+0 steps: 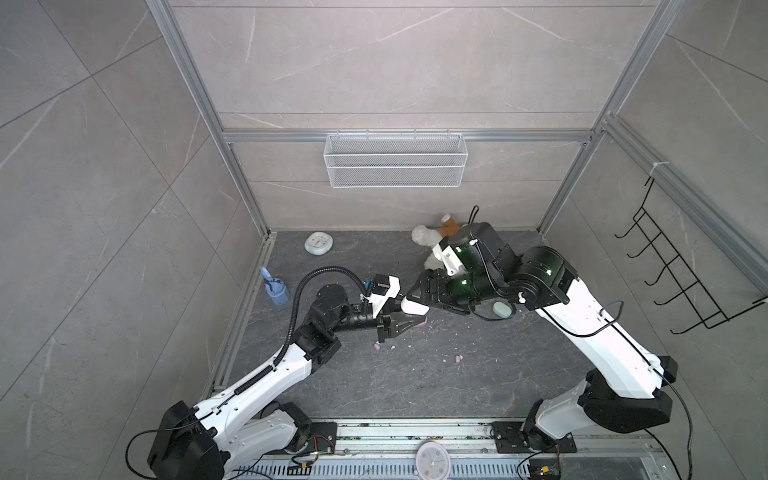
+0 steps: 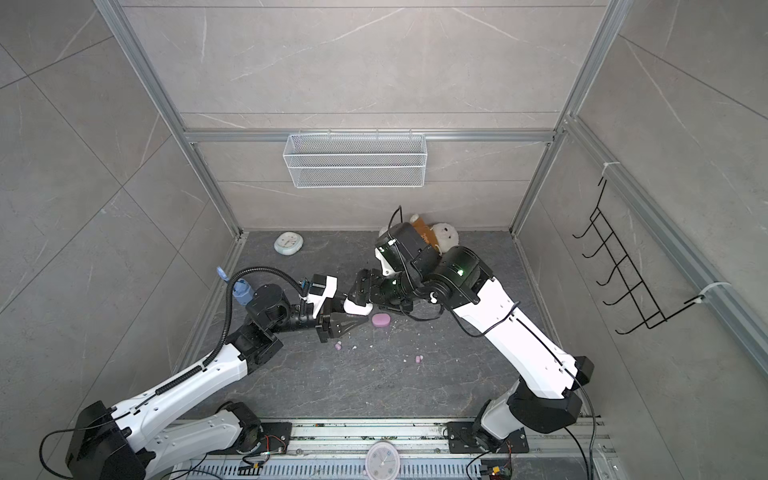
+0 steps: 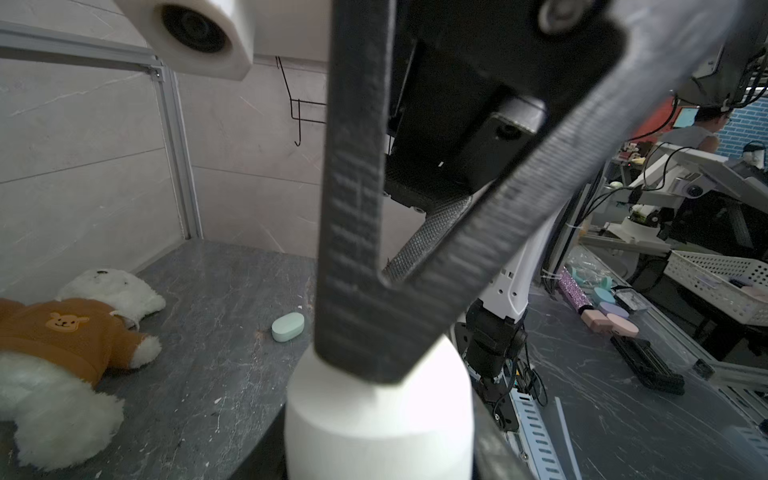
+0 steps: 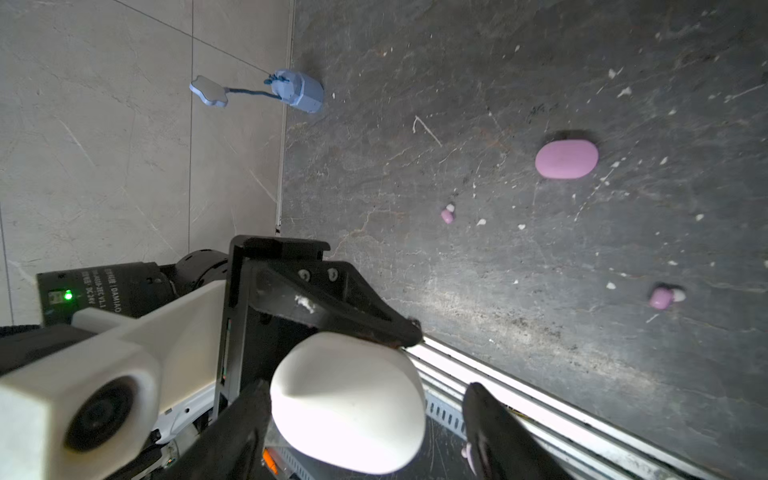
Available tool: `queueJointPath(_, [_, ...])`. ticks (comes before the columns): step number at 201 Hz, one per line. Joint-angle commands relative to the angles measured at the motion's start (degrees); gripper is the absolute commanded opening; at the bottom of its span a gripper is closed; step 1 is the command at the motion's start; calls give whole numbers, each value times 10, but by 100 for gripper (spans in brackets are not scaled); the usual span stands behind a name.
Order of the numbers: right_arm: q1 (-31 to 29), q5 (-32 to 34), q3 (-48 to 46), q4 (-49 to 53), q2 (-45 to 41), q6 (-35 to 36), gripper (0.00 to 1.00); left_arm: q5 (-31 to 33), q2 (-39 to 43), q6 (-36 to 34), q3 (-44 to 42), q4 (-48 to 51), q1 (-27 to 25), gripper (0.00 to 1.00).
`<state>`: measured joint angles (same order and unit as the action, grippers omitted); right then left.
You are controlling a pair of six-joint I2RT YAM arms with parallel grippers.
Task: Insert the wireless bluetooth earbuds into the charging case
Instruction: 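Push the case lid shut with the right gripper while the left holds the case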
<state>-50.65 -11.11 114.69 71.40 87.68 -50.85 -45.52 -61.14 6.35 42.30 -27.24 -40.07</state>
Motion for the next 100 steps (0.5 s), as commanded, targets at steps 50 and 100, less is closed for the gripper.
queueJointPath(50, [0, -65, -45, -40, 9, -21, 78, 8, 7, -47, 30, 33, -8, 16])
queueJointPath(100, [0, -75, -61, -52, 10, -22, 68, 8, 6, -45, 29, 30, -11, 16])
